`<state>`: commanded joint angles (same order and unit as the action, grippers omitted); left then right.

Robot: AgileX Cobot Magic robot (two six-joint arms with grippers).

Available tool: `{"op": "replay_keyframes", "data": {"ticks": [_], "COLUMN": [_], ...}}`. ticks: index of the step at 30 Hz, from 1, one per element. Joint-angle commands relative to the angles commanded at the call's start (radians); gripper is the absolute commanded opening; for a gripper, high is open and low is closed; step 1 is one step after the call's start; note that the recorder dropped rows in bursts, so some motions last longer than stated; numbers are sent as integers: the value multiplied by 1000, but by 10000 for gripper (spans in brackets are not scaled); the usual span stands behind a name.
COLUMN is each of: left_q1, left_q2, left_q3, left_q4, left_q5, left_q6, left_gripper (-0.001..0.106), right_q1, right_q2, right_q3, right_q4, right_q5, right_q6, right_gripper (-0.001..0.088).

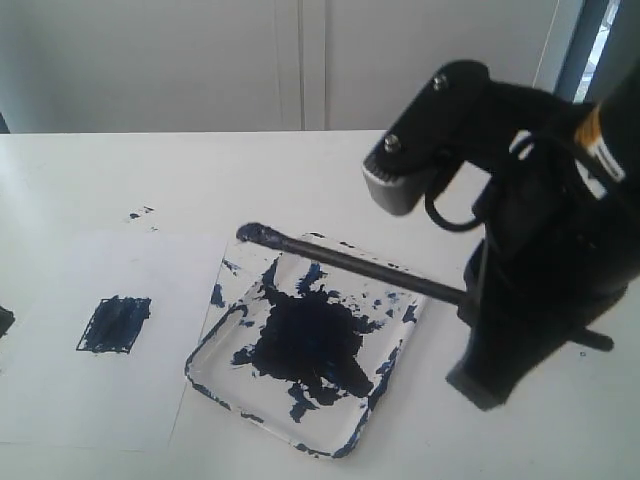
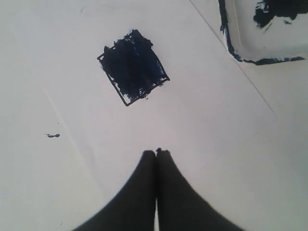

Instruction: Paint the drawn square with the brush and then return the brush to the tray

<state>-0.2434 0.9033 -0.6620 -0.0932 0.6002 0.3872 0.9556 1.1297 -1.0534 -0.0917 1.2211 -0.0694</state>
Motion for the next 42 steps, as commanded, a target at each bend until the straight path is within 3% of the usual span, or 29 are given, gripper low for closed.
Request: {"op": "replay_keyframes", "data": {"ticks": [8,12,15,20,27,32,42], "left_q1": [0,0,0,0,0,0,0], "left_q2": [-77,-64,-37,-11,115,222,368], "left_q3": [0,37,85,148,222,222,222], "left_q4": [50,303,428,401,386,369,365], "left_q5": [57,99,102,-56,-301,-336,-380], "left_q6": [-59,-233,-332,-332,-346,-350,-348], "left_gripper": [7,7,17,90,340,348,348], "right_q1": [0,0,0,0,0,2,41], "right_q2": [-31,-5,38,154,427,580,682], "right_q3": [90,99,99,79,-158,-300,-347], "right_q4": [101,147,147,147,147,218,234], "right_q5": [-121,-197,-248,-327,-326,-295,-268], "right_q6": [-4,-68,-103,-166,-276,-343,-408], "right_gripper": [0,0,0,0,0,0,0]}}
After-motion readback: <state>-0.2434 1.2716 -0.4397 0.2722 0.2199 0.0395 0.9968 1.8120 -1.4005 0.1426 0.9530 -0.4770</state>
